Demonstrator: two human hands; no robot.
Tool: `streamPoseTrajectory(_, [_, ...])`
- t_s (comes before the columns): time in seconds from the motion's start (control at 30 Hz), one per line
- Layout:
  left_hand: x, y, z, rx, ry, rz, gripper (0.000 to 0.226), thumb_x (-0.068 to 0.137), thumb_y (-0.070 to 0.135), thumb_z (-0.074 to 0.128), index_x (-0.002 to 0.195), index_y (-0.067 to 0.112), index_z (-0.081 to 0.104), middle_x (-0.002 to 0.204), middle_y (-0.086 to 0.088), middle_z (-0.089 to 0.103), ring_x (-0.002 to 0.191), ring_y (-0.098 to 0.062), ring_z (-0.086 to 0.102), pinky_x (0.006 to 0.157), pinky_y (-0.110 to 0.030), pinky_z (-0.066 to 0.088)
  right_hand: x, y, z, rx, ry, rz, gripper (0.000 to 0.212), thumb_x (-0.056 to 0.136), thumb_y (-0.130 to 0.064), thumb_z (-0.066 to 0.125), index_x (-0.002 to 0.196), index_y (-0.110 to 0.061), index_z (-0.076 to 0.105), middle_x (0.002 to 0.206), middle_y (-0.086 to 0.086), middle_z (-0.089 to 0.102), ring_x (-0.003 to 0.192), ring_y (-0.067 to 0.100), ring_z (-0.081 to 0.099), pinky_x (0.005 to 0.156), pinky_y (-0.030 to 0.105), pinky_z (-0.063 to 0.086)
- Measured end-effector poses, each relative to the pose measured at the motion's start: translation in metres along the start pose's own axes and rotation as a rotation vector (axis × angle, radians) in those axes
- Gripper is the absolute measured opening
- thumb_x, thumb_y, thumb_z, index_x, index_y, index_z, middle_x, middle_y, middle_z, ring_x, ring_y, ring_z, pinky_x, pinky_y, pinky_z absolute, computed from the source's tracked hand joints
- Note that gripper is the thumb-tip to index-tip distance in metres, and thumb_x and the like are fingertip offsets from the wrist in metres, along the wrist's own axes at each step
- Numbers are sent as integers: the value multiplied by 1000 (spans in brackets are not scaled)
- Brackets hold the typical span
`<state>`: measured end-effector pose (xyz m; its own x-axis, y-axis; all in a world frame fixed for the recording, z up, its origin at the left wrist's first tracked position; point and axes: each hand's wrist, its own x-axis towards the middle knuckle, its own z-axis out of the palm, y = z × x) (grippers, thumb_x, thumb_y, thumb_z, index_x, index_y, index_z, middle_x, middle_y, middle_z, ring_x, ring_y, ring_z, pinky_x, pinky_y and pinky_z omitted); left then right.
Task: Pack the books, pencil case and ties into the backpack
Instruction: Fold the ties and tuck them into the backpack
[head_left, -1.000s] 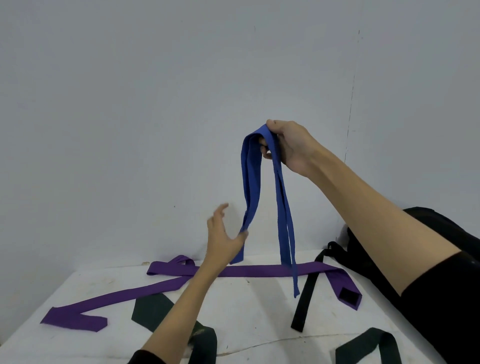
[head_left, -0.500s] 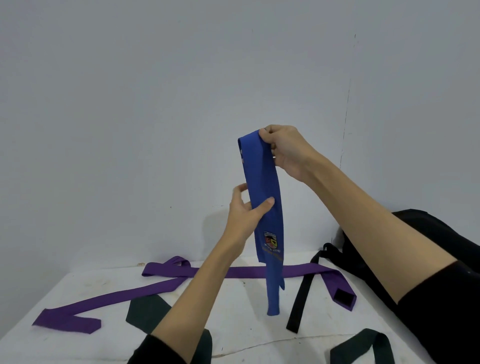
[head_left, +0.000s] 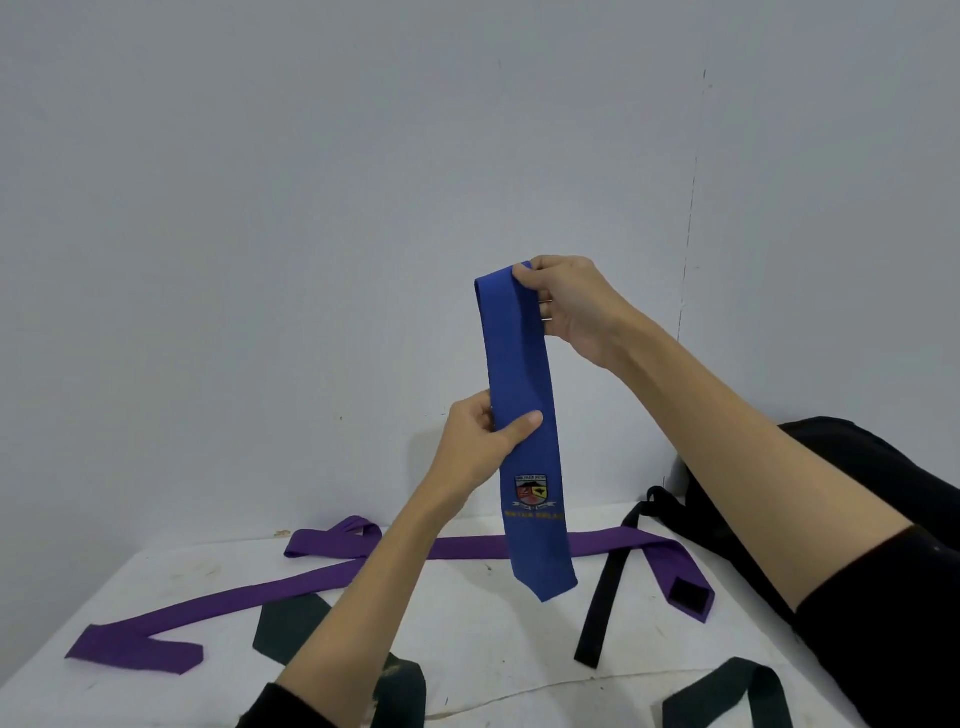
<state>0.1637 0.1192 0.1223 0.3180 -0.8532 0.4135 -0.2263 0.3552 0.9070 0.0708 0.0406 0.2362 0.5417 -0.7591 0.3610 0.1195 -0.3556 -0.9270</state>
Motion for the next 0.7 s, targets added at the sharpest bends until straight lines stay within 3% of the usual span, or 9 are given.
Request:
streamPoseTrajectory(0.1, [9,12,-11,-31,179,103,10,97,21,49,106,23,54,94,3,67,81,-12,66,69,-27,56,-2,0,-6,-2,-49,16,16,96,-15,52,81,-10,48,83,5,55,71,19,53,69,30,46])
streamPoseTrajectory(0.2, [24,29,-28,129,347,266,28,97,2,41,118,18,50,102,3,61,85,-7,59,68,-16,50,-6,0,-6,-51,-127,37,15,96,-15,51,83,-8,51,79,1,57,70,18,56,66,28,49])
streamPoseTrajectory(0.27, [33,39,-35,286,301,299,42,91,1,51,129,20,44,115,6,55,94,-6,56,71,-12,48,-8,2,-5,-75,-145,29,11,96,-16,51,90,-7,55,84,2,59,75,18,57,72,31,50])
streamPoseTrajectory(0.37, [42,49,-39,334,177,261,60,84,3,63,134,24,38,116,5,58,104,-12,57,81,-24,49,-10,3,-2,-91,-160,16,14,96,-16,52,95,-5,60,88,3,63,80,19,60,80,35,52])
streamPoseTrajectory(0.43, [46,52,-41,325,125,241,53,82,-3,60,127,21,48,105,-2,67,98,-16,62,78,-26,52,-12,4,0,-84,-178,20,15,96,-17,52,95,-4,60,88,3,64,80,19,61,82,36,52])
streamPoseTrajectory(0.53, [52,54,-44,364,137,288,30,81,-8,57,95,17,68,88,0,71,83,-14,66,71,-23,50,-14,6,1,-66,-184,32,16,95,-17,54,85,-5,58,84,2,62,76,19,59,79,34,51])
streamPoseTrajectory(0.6, [54,56,-45,360,172,308,27,81,-6,57,85,17,70,83,5,70,78,-10,65,68,-18,50,-16,9,0,-44,-179,51,19,94,-17,56,80,-5,59,84,3,64,75,19,61,78,34,52])
streamPoseTrajectory(0.7, [57,63,-47,348,199,331,26,80,-4,59,81,19,70,81,9,70,77,-7,65,67,-17,52,-22,21,-2,65,-219,93,18,91,-19,60,93,-2,65,92,9,68,79,22,65,79,34,54])
